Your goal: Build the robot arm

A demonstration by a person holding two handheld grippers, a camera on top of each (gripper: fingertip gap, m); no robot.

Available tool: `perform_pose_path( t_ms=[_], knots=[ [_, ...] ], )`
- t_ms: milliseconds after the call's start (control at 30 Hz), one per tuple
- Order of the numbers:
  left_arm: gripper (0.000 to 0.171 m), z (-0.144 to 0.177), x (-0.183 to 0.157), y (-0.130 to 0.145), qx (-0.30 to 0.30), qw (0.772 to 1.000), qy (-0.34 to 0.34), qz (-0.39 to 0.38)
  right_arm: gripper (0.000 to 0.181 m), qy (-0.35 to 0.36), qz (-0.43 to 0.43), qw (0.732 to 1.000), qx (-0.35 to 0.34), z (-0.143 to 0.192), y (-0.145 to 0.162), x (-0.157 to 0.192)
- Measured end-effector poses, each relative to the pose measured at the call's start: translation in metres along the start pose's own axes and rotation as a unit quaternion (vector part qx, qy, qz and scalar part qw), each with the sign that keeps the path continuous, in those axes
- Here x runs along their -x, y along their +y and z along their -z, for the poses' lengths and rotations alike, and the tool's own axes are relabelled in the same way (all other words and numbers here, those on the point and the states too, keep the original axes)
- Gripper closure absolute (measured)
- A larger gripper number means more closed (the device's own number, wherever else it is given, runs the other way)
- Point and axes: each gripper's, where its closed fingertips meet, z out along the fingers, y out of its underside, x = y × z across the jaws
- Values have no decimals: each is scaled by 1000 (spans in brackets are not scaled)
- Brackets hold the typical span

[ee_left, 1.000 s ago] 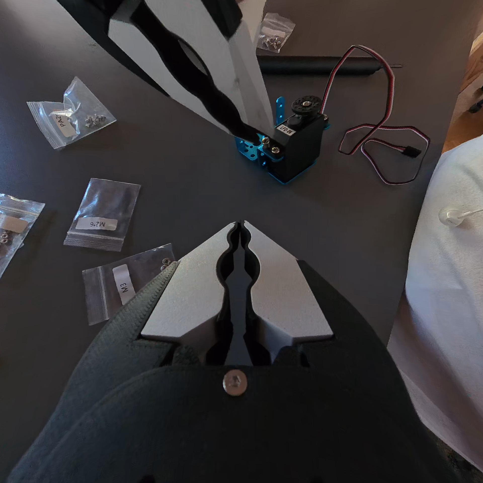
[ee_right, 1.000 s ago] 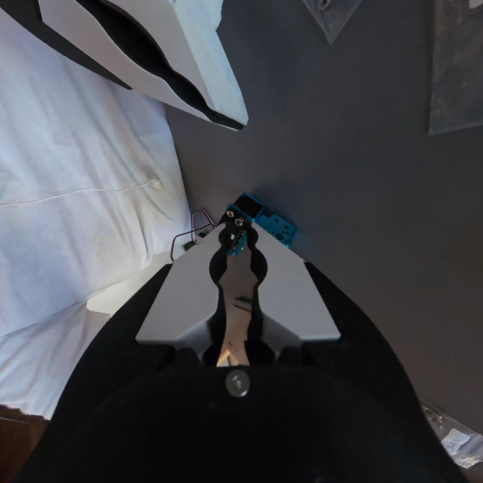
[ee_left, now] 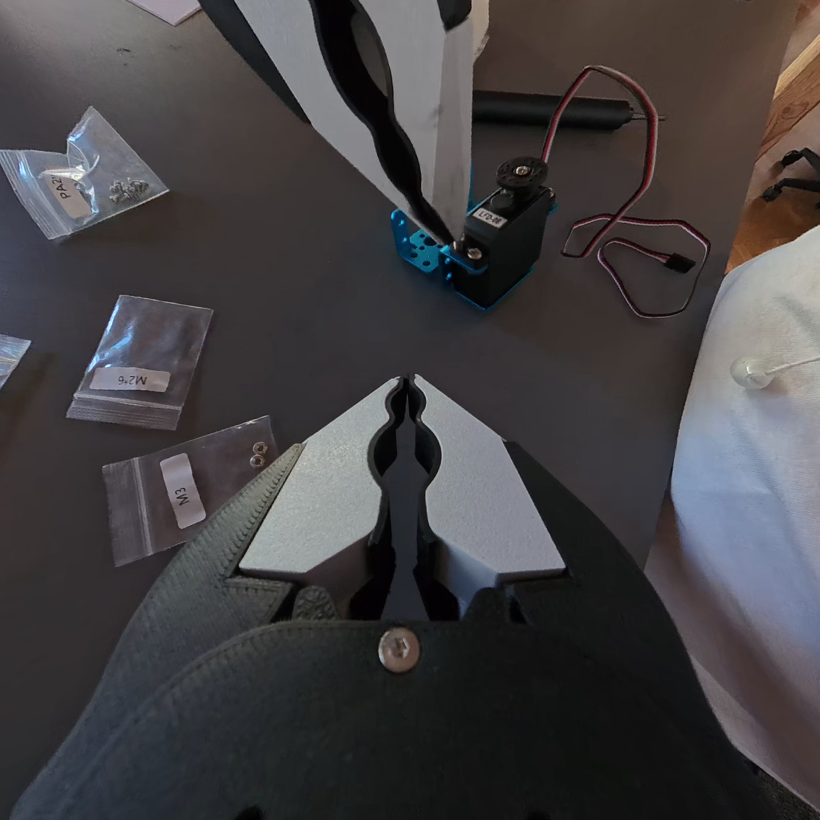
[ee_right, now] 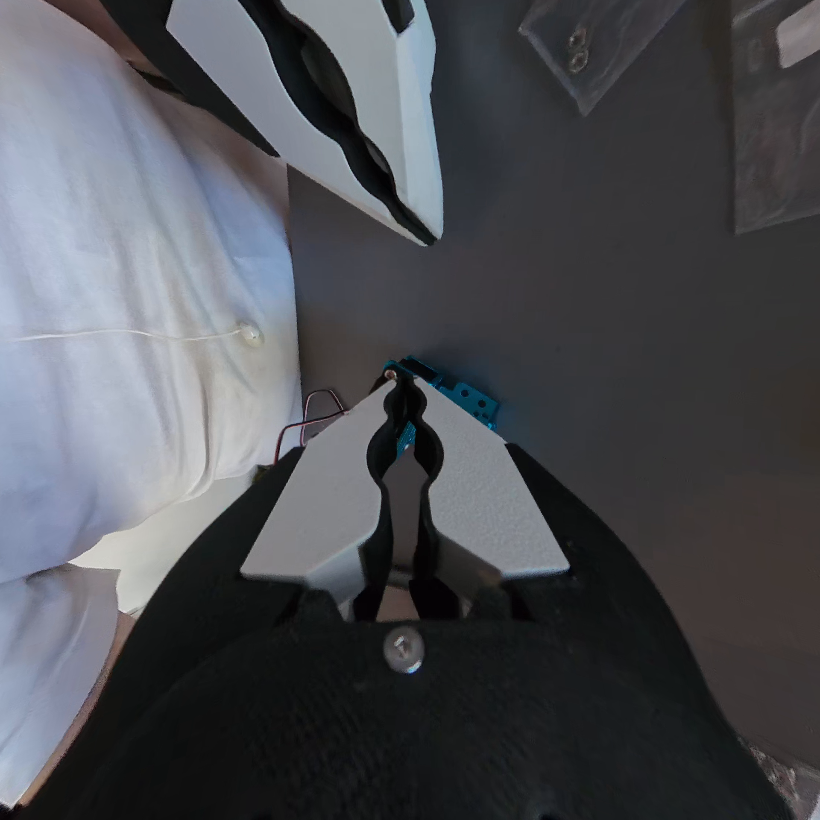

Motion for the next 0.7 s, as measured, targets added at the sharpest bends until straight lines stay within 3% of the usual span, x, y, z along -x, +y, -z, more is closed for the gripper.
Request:
perform_pose_path(
  t_ms=[533, 700],
  knots=[
    [171, -7, -13, 4, 3, 1000, 19, 5, 181, 23, 34, 999, -21, 2, 3, 2],
    [171, -7, -13, 3, -1, 1000, 19, 9, 181, 78, 54, 996, -2, 2, 6, -11]
  ],
)
